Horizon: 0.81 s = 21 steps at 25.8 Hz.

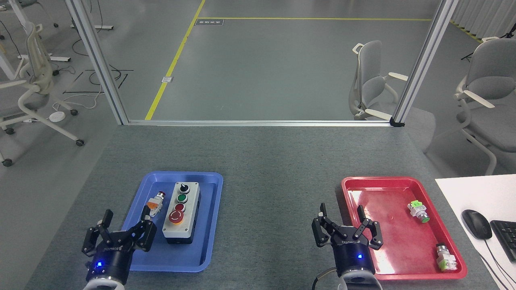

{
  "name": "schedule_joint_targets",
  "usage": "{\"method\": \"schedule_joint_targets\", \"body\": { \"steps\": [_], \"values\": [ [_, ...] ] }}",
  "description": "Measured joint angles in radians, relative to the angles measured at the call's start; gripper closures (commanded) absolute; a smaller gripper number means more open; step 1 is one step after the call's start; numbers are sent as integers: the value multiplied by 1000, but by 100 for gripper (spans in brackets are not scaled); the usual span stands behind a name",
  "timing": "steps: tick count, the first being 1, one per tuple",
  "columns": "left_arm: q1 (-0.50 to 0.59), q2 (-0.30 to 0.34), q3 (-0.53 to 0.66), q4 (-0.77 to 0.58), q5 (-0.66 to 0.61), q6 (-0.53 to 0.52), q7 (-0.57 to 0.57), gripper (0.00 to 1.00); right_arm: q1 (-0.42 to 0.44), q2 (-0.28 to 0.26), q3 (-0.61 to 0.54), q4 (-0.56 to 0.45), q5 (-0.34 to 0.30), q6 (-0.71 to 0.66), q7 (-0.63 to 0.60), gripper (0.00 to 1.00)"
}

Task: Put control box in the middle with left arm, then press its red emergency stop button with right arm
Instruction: 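Move the left gripper down toward the gray control box's near edge, then close the left gripper on the near end of the control box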

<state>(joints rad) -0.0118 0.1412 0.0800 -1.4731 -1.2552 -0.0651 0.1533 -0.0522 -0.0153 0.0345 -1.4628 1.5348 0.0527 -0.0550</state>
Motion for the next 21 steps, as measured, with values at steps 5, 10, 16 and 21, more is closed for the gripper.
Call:
{"method": "schedule_joint_targets", "body": {
  "steps": [5,10,16,21],
  "values": [
    [70,-6,-54,4,-17,-33,34,1,0,0,0,0,0,1,0,2],
    [81,-33,-154,54,-88,20,52,1,0,0,0,1,0,1,2,2],
    [20,-92,-186,140,-145,67,52,1,0,5,1,1,1,2,2,2],
    [-37,-96,-188,224,-149,94,44,1,0,6,1,1,1,2,3,2]
  ]
}}
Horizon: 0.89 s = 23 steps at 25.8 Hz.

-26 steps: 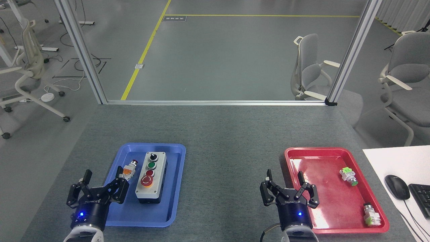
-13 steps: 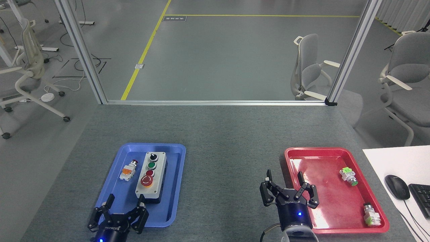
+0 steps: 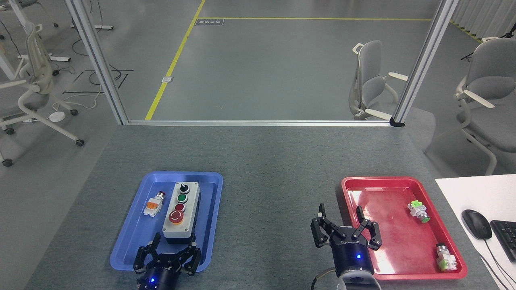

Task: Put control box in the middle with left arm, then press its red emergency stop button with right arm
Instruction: 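Close the left gripper on the near end of the control box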

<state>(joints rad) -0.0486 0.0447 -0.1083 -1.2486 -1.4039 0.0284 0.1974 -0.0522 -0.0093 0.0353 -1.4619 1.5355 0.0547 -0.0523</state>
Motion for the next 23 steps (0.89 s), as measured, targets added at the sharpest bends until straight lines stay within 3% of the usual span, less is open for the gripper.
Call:
{"method": "schedule_joint_targets", "body": {
  "steps": [23],
  "values": [
    [-178,-8,7,243,25,27,-6,1,2,0,0,0,0,-2,1,2]
  ]
}}
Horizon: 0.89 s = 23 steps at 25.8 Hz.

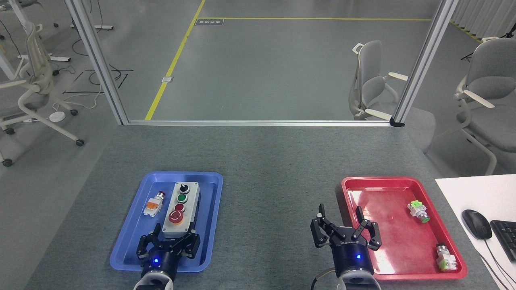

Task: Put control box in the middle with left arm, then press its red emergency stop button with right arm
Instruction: 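Close the left gripper on the near end of the control box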

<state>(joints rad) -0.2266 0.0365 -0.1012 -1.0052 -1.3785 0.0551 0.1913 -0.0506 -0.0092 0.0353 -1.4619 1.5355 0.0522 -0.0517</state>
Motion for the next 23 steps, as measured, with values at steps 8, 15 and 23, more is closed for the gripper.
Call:
{"method": "schedule_joint_targets", "body": {
  "steps": [8,15,23],
  "values": [
    [-59,-6,0,69,13,1,2,2,0,2,0,0,0,0,6,2],
    [-83,-6,-2,93,13,-7,3,9,0,6,0,0,1,0,0,2],
    [-95,-4,-7,114,13,-22,2,50,0,6,0,0,1,0,-1,2]
  ]
}}
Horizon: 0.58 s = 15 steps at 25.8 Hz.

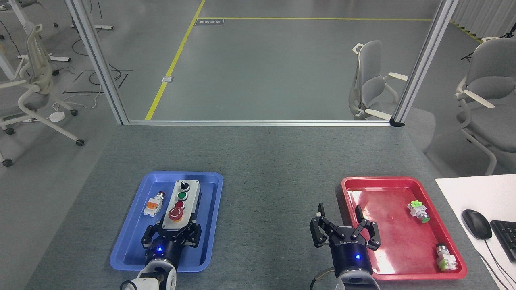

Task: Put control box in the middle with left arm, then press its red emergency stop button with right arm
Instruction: 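Close the left gripper on the near end of the control box, then lift the control box with the left gripper and carry it off the blue tray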

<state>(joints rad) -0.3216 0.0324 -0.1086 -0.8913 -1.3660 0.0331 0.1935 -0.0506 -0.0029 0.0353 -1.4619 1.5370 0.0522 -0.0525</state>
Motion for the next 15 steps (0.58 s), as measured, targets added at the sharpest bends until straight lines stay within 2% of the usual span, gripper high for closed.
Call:
{"method": "schedule_joint_targets", "body": {
  "steps": [2,3,9,15],
  "values": [
    [-1,4,0,-1,0,-13,-2,91,0,0,0,0,0,0,0,2],
    [-2,7,0,-4,0,-26,-5,100,0,-1,0,0,0,0,0,2],
    [-14,23,26,-45,77,-119,-6,100,0,-3,0,0,0,0,0,2],
    [-5,72,37,-211,177,-139,-1,100,0,-5,0,0,0,0,-2,2]
  ]
}}
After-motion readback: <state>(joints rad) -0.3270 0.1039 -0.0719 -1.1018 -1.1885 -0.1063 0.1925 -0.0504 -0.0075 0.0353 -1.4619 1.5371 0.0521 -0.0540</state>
